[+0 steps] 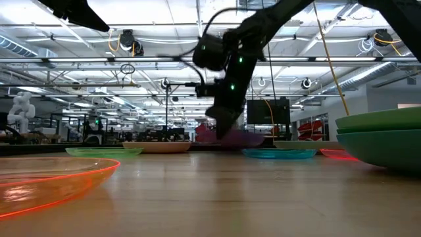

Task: Stack plastic plates
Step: Stack the purple plate on top of the light green plate

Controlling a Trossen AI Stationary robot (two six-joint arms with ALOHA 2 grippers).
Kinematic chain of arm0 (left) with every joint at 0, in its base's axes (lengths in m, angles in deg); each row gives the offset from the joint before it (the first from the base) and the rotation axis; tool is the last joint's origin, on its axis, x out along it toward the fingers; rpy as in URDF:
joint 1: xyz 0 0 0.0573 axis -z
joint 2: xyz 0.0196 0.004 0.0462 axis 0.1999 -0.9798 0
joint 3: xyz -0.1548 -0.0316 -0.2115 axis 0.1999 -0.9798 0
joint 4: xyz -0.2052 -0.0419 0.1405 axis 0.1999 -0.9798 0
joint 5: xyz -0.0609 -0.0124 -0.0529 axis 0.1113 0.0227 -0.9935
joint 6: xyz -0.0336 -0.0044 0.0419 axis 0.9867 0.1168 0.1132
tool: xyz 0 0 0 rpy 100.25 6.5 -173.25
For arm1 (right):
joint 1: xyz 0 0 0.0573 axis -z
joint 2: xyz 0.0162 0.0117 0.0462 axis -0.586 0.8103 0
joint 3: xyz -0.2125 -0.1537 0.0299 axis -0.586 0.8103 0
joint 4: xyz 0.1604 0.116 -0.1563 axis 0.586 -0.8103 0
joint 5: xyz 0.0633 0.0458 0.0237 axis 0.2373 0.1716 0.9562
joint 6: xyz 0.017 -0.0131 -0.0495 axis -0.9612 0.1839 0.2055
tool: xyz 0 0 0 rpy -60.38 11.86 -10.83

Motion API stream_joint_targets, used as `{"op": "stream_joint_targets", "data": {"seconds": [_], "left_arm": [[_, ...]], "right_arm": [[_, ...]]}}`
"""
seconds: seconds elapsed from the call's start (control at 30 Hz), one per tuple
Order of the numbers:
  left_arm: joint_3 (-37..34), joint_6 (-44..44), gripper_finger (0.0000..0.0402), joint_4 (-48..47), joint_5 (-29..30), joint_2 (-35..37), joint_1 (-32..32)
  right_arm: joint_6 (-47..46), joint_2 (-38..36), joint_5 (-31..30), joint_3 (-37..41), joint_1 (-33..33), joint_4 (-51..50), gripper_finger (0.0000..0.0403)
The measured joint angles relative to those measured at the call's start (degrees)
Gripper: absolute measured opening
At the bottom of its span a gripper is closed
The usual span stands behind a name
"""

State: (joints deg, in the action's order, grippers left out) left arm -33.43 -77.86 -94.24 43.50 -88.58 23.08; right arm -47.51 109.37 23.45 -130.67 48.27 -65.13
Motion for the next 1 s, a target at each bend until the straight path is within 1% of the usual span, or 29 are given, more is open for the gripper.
{"op": "stream_joint_targets", "data": {"seconds": [0.2, 0.37, 0.53, 0.67, 0.87, 1.0], "left_arm": [[0.0, 0.13, 0.0202, 0.03, 0.02, 0.02, 0.0], [0.0, 0.73, 0.0202, 0.04, 0.02, 0.02, 0.0], [0.0, 1.8, 0.0202, -0.58, -0.18, 0.01, 0.04], [0.0, 2.22, 0.0202, -0.72, -0.22, 0.01, 0.04], [0.0, 2.36, 0.0202, -0.74, -0.24, 0.01, 0.02], [0.0, 2.42, 0.0202, -0.74, -0.26, 0.0, 0.02]], "right_arm": [[-2.94, -5.7, -0.45, 0.0, -2.9, -2.54, 0.0009], [-6.97, -10.49, -0.37, -0.02, -7.26, -4.93, 0.0009], [-13.23, -14.58, -0.31, -0.09, -13.4, -10.06, 0.0009], [-21.0, -17.52, -0.3, -0.09, -19.54, -15.3, 0.0009], [-30.39, -20.84, -0.3, -0.09, -28.96, -19.22, 0.0008], [-31.24, -23.22, -0.32, -0.09, -33.16, -21.08, 0.0008]]}}
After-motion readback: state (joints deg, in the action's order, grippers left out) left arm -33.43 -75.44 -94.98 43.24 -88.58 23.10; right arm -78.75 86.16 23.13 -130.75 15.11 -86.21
